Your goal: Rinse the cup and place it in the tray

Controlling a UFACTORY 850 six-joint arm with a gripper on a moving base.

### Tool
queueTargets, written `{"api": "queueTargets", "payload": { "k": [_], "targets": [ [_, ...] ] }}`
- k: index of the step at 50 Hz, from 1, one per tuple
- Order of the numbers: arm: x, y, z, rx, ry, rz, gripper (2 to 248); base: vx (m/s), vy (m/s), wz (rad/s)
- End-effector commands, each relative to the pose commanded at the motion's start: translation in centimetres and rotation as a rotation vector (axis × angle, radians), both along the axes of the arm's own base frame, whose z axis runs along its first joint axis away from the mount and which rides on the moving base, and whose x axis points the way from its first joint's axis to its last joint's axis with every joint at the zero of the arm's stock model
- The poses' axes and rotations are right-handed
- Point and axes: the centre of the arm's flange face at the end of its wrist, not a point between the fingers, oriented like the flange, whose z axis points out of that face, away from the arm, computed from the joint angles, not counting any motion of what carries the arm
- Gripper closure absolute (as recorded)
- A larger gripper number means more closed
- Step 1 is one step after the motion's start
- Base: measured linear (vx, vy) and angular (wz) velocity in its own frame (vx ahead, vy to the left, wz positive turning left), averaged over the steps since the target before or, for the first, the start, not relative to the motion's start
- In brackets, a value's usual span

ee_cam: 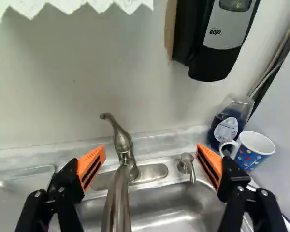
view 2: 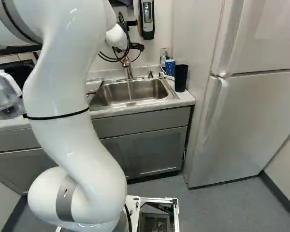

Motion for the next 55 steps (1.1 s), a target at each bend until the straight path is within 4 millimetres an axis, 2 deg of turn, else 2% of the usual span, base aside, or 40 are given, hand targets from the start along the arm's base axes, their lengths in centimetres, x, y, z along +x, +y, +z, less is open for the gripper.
{"api": "queueTargets", "payload": {
  "k": [37,55],
  "targets": [
    [-8.0,-0.1,-0.8,-0.007,0.162,0.003,3,0.000,0.000,0.000],
    [-12.0,-0.9,-1.3,-0.008,0.235,-0.009,3,0.000,0.000,0.000]
  ]
}}
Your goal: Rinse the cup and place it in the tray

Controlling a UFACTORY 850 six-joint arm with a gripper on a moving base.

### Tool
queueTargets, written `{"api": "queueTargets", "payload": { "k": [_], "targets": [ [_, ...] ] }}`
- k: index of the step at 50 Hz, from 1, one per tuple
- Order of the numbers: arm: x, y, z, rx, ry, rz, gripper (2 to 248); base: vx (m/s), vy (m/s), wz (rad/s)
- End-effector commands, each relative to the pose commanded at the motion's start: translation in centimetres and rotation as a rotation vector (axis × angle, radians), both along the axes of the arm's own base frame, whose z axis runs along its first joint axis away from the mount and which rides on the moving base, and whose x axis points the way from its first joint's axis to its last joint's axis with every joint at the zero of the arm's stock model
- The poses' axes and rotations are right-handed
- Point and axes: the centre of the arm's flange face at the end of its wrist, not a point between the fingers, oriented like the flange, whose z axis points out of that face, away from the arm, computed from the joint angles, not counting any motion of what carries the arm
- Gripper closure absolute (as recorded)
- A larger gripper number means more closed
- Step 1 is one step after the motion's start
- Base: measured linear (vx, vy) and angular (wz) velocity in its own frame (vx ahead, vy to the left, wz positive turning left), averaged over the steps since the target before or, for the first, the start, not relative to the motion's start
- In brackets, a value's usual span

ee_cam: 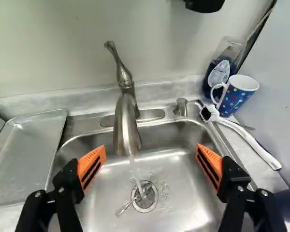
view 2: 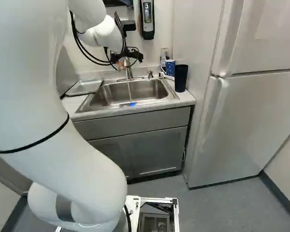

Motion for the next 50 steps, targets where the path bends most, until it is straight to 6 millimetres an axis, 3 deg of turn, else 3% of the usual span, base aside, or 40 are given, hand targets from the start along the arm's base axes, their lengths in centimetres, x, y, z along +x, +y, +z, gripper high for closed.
{"api": "queueTargets", "payload": {
  "k": [23,50],
  "targets": [
    [-4.1,-1.9,-0.4,0.000,0.034,-0.038,3,0.000,0.000,0.000],
    [-4.2,-2.0,-0.4,0.000,0.034,-0.038,3,0.000,0.000,0.000]
  ]
}}
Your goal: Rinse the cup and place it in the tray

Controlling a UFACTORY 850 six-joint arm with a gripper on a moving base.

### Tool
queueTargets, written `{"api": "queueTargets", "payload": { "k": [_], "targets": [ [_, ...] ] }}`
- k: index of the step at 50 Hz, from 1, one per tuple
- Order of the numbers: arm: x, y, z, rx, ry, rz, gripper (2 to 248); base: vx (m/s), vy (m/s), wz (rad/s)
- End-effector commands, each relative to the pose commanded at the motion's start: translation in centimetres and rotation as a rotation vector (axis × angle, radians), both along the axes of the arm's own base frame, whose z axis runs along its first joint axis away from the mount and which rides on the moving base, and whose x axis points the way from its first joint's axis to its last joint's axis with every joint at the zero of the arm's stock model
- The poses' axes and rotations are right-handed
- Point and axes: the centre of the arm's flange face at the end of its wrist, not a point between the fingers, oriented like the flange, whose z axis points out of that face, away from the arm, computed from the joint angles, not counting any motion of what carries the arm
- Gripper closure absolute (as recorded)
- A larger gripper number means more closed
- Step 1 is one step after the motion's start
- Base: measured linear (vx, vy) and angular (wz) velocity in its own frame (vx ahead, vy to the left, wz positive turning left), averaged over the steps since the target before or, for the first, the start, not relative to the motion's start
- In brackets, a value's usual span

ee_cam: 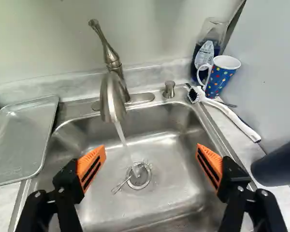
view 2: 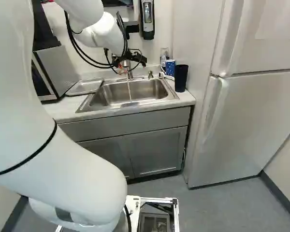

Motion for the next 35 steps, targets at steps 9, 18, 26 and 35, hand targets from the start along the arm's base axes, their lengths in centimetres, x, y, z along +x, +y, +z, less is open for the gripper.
{"api": "queueTargets", "payload": {
  "k": [9,18,26,35],
  "targets": [
    [0.0,0.0,0.0,0.000,0.000,0.000,3,0.000,0.000,0.000],
    [-0.1,-0.3,0.0,0.000,0.000,-0.007,3,0.000,0.000,0.000],
    [-0.4,-1.2,0.0,0.000,-0.001,-0.025,3,0.000,0.000,0.000],
    [-1.2,-2.4,0.1,-0.001,-0.019,-0.052,3,0.000,0.000,0.000]
  ]
}}
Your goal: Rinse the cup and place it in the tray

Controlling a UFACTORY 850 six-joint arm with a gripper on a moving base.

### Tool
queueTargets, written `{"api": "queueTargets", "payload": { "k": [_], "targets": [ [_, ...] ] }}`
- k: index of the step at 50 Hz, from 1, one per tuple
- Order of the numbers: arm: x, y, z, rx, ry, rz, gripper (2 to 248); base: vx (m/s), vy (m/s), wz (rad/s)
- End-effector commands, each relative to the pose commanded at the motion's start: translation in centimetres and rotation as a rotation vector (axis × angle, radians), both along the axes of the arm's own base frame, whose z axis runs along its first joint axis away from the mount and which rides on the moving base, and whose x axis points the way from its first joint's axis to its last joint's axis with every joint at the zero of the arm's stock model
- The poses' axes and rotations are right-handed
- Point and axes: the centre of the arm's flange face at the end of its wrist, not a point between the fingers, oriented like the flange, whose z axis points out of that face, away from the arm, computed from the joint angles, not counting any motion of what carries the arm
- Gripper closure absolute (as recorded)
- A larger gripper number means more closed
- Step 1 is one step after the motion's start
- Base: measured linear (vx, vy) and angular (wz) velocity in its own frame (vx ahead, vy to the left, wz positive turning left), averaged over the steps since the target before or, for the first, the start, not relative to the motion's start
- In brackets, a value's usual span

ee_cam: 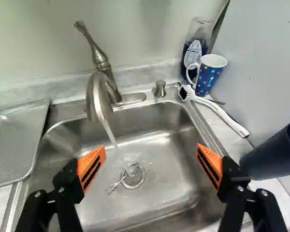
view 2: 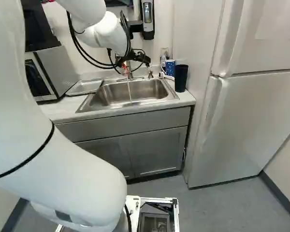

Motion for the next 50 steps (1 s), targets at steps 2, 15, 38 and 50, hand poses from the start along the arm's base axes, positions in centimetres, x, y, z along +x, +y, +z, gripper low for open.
{"api": "queueTargets", "payload": {
  "k": [2,15,38,50],
  "targets": [
    [-0.2,-0.3,0.0,0.000,-0.006,-0.006,3,0.000,0.000,0.000],
    [-1.0,-1.1,-0.9,0.002,-0.039,-0.028,3,0.000,0.000,0.000],
    [-1.6,-1.7,-2.8,0.064,-0.085,-0.085,3,0.000,0.000,0.000],
    [-2.6,-2.6,-4.1,0.118,-0.080,-0.145,3,0.000,0.000,0.000]
  ]
}}
